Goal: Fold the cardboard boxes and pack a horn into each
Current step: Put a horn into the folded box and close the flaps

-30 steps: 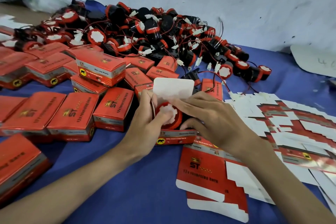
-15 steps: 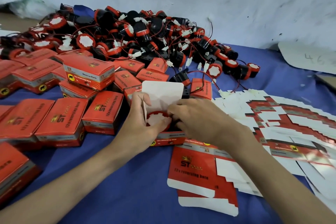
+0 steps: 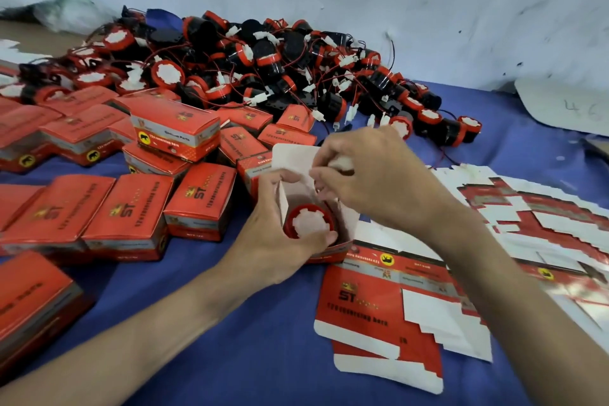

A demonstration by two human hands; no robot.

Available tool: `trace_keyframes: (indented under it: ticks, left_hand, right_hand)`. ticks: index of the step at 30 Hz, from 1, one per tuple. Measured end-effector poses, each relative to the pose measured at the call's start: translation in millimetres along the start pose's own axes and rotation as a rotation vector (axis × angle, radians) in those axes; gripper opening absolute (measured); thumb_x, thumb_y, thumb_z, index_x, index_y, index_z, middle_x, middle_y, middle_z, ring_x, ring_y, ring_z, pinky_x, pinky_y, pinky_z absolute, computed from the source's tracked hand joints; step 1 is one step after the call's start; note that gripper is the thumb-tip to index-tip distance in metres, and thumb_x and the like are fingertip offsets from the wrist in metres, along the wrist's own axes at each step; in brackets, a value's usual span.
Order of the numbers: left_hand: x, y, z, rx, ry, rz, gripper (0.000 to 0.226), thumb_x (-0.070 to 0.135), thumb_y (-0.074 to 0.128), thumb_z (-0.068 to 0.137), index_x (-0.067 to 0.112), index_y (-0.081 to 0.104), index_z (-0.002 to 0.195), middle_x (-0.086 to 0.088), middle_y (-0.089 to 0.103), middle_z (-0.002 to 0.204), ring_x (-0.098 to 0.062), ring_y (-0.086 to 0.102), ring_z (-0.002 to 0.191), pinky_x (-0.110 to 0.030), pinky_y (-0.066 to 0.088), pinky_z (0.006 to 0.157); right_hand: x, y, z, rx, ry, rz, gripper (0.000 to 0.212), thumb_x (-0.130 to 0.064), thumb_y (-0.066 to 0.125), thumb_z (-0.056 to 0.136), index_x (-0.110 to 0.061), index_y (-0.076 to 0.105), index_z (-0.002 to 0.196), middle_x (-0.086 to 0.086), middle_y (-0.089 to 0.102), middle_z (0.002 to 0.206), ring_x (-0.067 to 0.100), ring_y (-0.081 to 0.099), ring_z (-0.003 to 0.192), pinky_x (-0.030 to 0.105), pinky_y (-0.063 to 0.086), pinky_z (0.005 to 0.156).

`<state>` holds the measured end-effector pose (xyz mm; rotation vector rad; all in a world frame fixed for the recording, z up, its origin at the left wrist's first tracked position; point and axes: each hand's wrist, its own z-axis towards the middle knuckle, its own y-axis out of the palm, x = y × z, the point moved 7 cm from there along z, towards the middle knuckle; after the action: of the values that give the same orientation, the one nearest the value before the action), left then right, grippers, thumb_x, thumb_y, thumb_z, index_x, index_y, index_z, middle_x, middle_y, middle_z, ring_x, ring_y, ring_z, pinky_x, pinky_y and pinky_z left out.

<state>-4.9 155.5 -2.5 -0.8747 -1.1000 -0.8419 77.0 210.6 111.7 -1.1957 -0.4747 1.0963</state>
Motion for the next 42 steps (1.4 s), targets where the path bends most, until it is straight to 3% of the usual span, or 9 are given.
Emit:
trace_keyframes:
  ticks: [5,12,15,20,26,29,32,38,42]
  left_hand:
    - [7.1,-0.5,1.9,-0.014,0.074,0.056,0.068,0.024,0.075,0.060,0.040,0.031,0.108,0.022,0.054,0.105,0.007,0.058,0.096,-0.021,0.052,0.084]
    - [4.8,-2.0,3.7,-0.034,0.099,0.044,0.067,0.036,0.074,0.059,0.038,0.028,0.108,0.023,0.050,0.107,0.009,0.057,0.096,-0.012,0.047,0.080]
    - [5.0,0.3,4.9,-0.080,0.103,-0.011,0.071,0.005,0.082,0.067,0.032,0.028,0.104,0.016,0.052,0.107,0.011,0.059,0.094,-0.010,0.046,0.077]
    - [16.8,2.2,-3.1,-0.240,0.032,-0.121,0.061,0.004,0.076,0.069,0.015,0.027,0.104,0.001,0.046,0.108,0.006,0.055,0.093,-0.017,0.048,0.083]
    - [2.7,-19.5,21.8,0.144,-0.053,-0.194,0.035,-0.011,0.037,0.096,0.007,0.039,0.066,-0.008,0.038,0.069,-0.014,0.038,0.062,-0.017,0.035,0.057]
    - [13.4,-7.9,5.1,0.013,0.077,-0.155,0.015,0.013,0.035,0.100,0.021,0.047,0.106,-0.005,0.056,0.101,-0.008,0.058,0.090,-0.014,0.046,0.078]
    - [7.5,-6.2,3.1,-0.068,0.127,-0.109,0.047,0.008,0.054,0.096,0.047,0.038,0.117,-0.004,0.053,0.125,-0.009,0.056,0.113,-0.027,0.048,0.092]
    - [14.0,-7.3,2.0,0.055,0.222,-0.072,0.078,-0.008,0.059,0.088,0.046,0.020,0.129,0.000,0.052,0.134,-0.010,0.054,0.120,-0.024,0.045,0.100]
    - [22.8,-13.1,0.8,0.144,0.303,0.191,0.040,-0.005,0.067,0.082,0.026,0.052,0.102,0.012,0.064,0.105,0.000,0.061,0.100,-0.016,0.049,0.083]
  right_hand:
    - [-20.4,44.5,-4.2,-0.245,-0.172,0.014,0.017,-0.019,0.051,0.089,-0.007,0.061,0.082,0.007,0.064,0.078,0.027,0.055,0.072,0.042,0.042,0.071]
    - [14.3,77.3,-33.3,-0.387,-0.311,-0.263,0.029,-0.022,0.035,0.101,-0.008,0.059,0.111,0.003,0.057,0.120,0.015,0.047,0.121,0.029,0.042,0.093]
    - [-1.9,73.9,-24.4,-0.460,-0.355,-0.153,0.030,-0.028,0.033,0.101,-0.024,0.062,0.106,-0.008,0.051,0.102,0.007,0.045,0.110,0.027,0.035,0.079]
    - [-12.1,52.1,-7.4,-0.334,-0.195,0.017,0.005,-0.025,0.057,0.085,-0.030,0.059,0.085,-0.012,0.058,0.088,0.012,0.053,0.087,0.034,0.041,0.062]
    - [-16.8,55.5,-11.8,-0.319,-0.347,-0.033,0.019,-0.024,0.054,0.090,-0.026,0.073,0.086,-0.012,0.049,0.089,0.011,0.049,0.094,0.027,0.037,0.071]
    - [-1.9,28.7,-17.7,0.049,-0.322,0.073,0.014,-0.008,0.059,0.086,-0.007,0.073,0.085,0.007,0.056,0.096,0.014,0.047,0.093,0.022,0.038,0.082]
    - [37.5,6.0,-42.3,0.455,-0.107,0.219,0.018,-0.007,0.054,0.085,0.000,0.069,0.093,0.012,0.058,0.095,0.010,0.052,0.091,0.017,0.040,0.078]
    - [41.2,51.0,-59.8,0.061,-0.115,0.514,0.025,-0.014,0.053,0.091,-0.007,0.073,0.104,-0.003,0.070,0.109,0.005,0.061,0.109,0.023,0.048,0.091]
    - [57.7,54.4,-50.7,0.079,0.188,0.947,0.027,-0.043,0.048,0.089,-0.027,0.048,0.110,-0.013,0.073,0.092,0.004,0.066,0.094,0.014,0.047,0.074]
